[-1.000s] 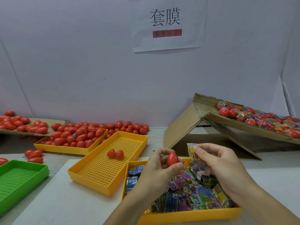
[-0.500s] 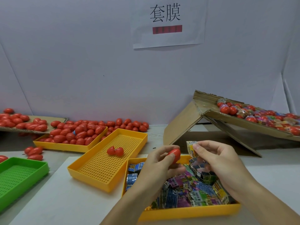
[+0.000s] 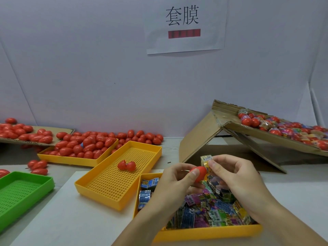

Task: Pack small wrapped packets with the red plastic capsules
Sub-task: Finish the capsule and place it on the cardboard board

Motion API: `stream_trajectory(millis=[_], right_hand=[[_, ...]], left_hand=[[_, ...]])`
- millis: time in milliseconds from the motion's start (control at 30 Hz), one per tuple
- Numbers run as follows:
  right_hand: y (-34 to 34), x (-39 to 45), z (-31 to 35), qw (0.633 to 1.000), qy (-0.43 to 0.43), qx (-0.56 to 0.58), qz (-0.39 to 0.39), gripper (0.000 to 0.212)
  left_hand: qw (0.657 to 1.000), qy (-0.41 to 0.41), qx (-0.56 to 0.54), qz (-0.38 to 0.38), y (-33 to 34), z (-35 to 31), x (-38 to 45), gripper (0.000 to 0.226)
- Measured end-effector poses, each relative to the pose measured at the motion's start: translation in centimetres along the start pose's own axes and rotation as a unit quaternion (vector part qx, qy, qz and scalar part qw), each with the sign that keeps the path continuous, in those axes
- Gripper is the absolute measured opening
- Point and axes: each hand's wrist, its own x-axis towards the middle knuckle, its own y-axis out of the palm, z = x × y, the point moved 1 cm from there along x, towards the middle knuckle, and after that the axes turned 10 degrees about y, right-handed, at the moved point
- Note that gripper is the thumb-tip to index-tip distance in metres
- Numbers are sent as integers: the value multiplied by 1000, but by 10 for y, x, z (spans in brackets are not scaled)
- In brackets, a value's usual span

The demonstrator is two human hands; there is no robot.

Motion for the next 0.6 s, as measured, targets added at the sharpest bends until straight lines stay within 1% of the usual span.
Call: stream_trajectory(millis=[67,200,333,500,600], right_hand=[[0,-1,2,1000,-8,-6,9,26],[1,-3,5,998,-26,-38,30,24],[2,-3,5,997,-46,-63,5,10],[4,-5,5,997,-65,-43,-7,16],[4,-4,5,998,-60,-20,-8,25]], left_hand=[[1000,0,-3,1,-1,0,1,26],[1000,2,-1,-1,-2,0,2,30],[1000,0,5,10,-2,2,2,31],[1000,11,-7,9,-1,2,1,33],[1000,17,-17,5,-2,1,2,34]])
